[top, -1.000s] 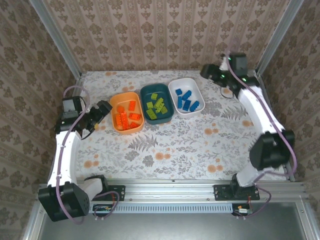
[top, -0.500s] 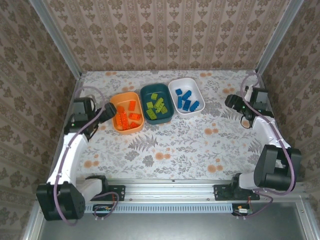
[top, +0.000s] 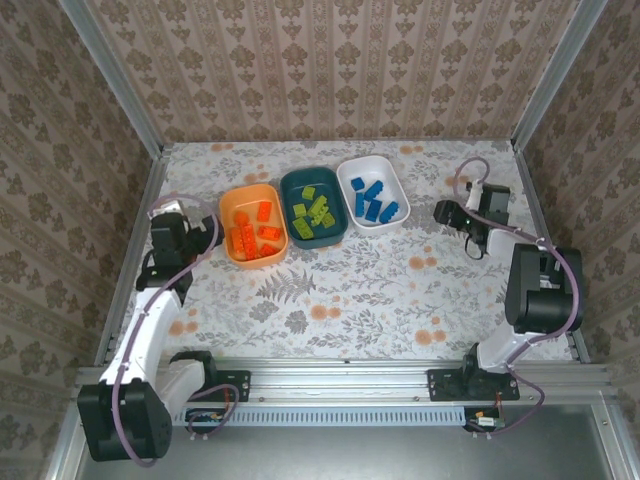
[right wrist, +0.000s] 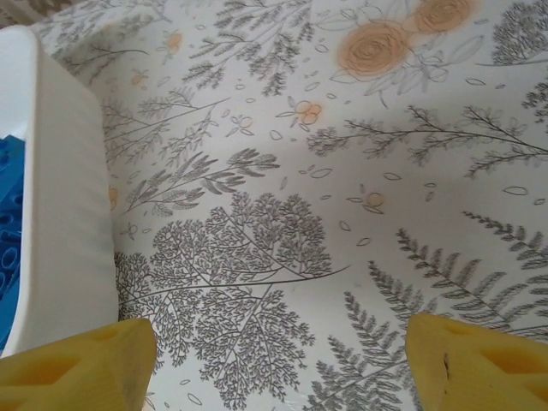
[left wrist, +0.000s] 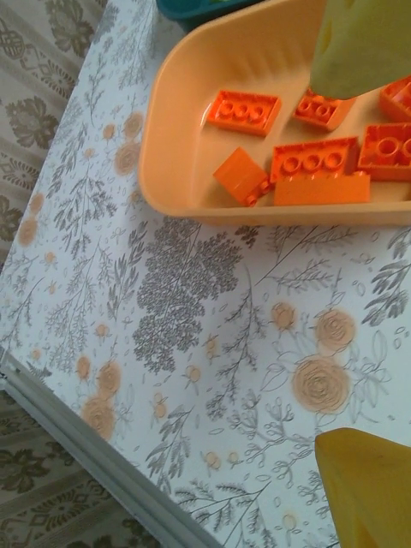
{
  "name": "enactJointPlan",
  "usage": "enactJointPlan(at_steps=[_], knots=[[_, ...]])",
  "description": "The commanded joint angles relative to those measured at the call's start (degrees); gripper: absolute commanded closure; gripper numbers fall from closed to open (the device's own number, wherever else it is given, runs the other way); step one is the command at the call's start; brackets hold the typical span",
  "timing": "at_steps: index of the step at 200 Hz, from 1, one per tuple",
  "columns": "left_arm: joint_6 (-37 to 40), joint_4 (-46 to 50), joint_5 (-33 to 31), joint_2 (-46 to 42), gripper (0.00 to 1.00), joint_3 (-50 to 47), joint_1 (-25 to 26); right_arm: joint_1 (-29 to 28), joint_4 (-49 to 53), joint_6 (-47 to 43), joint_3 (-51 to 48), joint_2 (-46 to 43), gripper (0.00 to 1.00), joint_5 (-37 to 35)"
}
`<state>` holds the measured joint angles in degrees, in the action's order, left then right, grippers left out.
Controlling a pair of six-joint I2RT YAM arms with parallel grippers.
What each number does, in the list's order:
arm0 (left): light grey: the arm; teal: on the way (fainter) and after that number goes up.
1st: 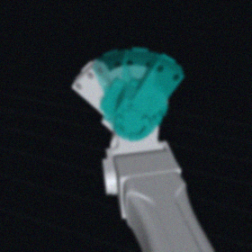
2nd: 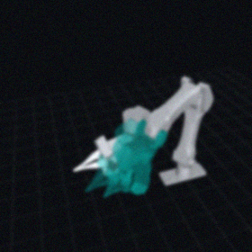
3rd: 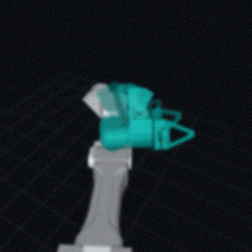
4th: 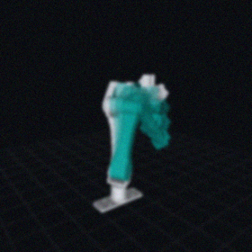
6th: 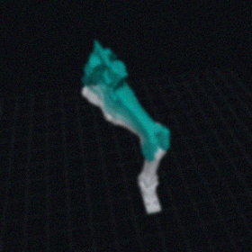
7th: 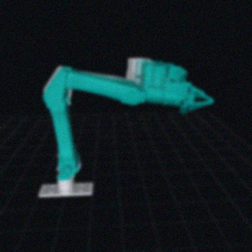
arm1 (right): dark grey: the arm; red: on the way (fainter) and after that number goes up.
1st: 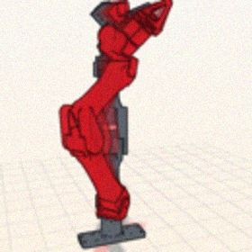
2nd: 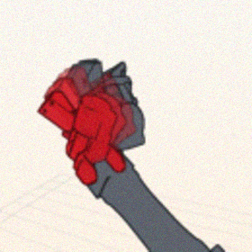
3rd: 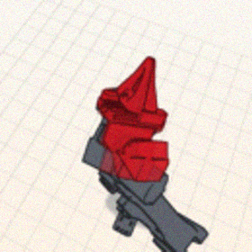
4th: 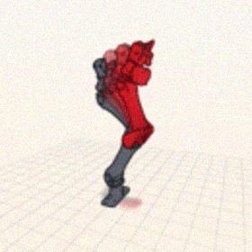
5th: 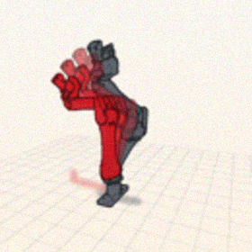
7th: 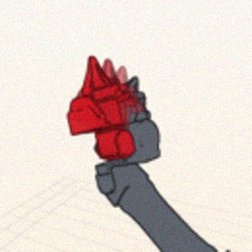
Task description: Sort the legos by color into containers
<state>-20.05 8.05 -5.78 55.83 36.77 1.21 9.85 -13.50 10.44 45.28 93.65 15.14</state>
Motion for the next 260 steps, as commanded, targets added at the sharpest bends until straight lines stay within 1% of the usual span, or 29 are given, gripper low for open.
enactJointPlan(at_steps=[1, 9, 19, 26, 41, 45, 49, 54, 57, 64, 80, 88, 109, 120, 135, 156, 163, 193, 223, 260], knots=[[4.4, -6.81, -4.43, 2.82, 0.0, -1.91, 0.01, -3.06, -14.72, -3.51, -9.31, -4.77, 0.21, -4.32], [4.41, -9.41, -5.77, 3.9, 0.0, -2.85, -0.13, -4.75, -16.88, -5.13, -11.92, -6.84, 0.19, -6.74], [5.31, -14.14, -6.6, 5.36, 0.0, -4.53, -0.32, -6.85, -22.9, -6.92, -15.99, -8.01, 0.17, -9.81], [6.94, -18.07, -6.54, 6.69, 0.0, -5.79, -0.35, -8.33, -29.01, -8.29, -19.59, -8.37, 0.16, -11.42], [11.9, -25.84, -6.24, 10.28, 0.0, -8.34, -0.23, -9.58, -38.15, -8.9, -23.73, -6.65, 0.16, -13.71], [13.19, -27.19, -6.18, 11.26, 0.0, -8.73, -0.13, -9.58, -39.88, -8.85, -23.75, -5.59, 0.14, -13.61], [14.5, -28.5, -6.32, 12.26, 0.0, -9.13, -0.11, -9.58, -38.22, -8.7, -22.73, -5.4, 0.12, -13.97], [16.14, -30.1, -6.38, 13.39, 0.0, -9.61, -0.19, -9.58, -33.76, -8.39, -21.14, -5.96, 0.06, -14.64], [16.97, -30.99, -6.38, 14.14, 0.0, -9.9, -0.18, -9.58, -33.14, -8.34, -20.99, -6.16, 0.04, -14.93], [18.23, -33.23, -6.47, 15.71, 0.0, -10.41, -0.38, -9.58, -35.35, -8.32, -21.6, -5.61, 0.04, -14.83], [18.05, -39.38, -4.81, 19.29, 0.0, -11.57, -1.54, -9.45, -34.57, -8.24, -21.57, -6.03, 0.04, -14.63], [18.23, -42.32, -3.46, 21.13, 0.0, -11.81, -1.91, -9.36, -34.16, -8.2, -21.46, -6.15, 0.0, -14.59], [19.53, -47.63, -0.48, 25.82, 0.0, -11.16, -1.74, -9.49, -34.38, -8.33, -21.5, -6.05, 0.0, -14.68], [20.42, -48.32, 0.87, 27.7, 0.0, -10.86, -1.18, -9.58, -34.92, -8.33, -21.72, -6.02, 0.0, -14.79], [22.43, -52.35, 2.79, 30.05, 0.0, -11.77, -0.2, -9.53, -35.02, -8.33, -21.72, -6.04, 0.0, -14.88], [23.86, -57.24, 3.17, 31.89, 0.0, -13.91, 0.73, -9.63, -35.09, -8.33, -21.77, -6.03, 0.0, -14.98], [24.34, -60.21, 3.23, 32.7, 0.0, -14.64, 0.76, -9.66, -35.11, -8.41, -21.8, -6.06, 0.0, -15.03], [23.2, -56.82, 6.01, 32.34, 0.0, -13.39, -0.6, -9.67, -35.02, -8.41, -21.79, -6.05, 0.0, -15.05], [22.52, -57.34, 8.07, 32.47, 0.0, -13.49, -1.76, -9.67, -35.11, -8.4, -21.81, -6.04, 0.0, -15.14], [22.51, -57.02, 8.22, 32.27, 0.0, -13.48, -1.8, -9.62, -35.07, -8.42, -21.74, -6.08, 0.0, -15.06]])
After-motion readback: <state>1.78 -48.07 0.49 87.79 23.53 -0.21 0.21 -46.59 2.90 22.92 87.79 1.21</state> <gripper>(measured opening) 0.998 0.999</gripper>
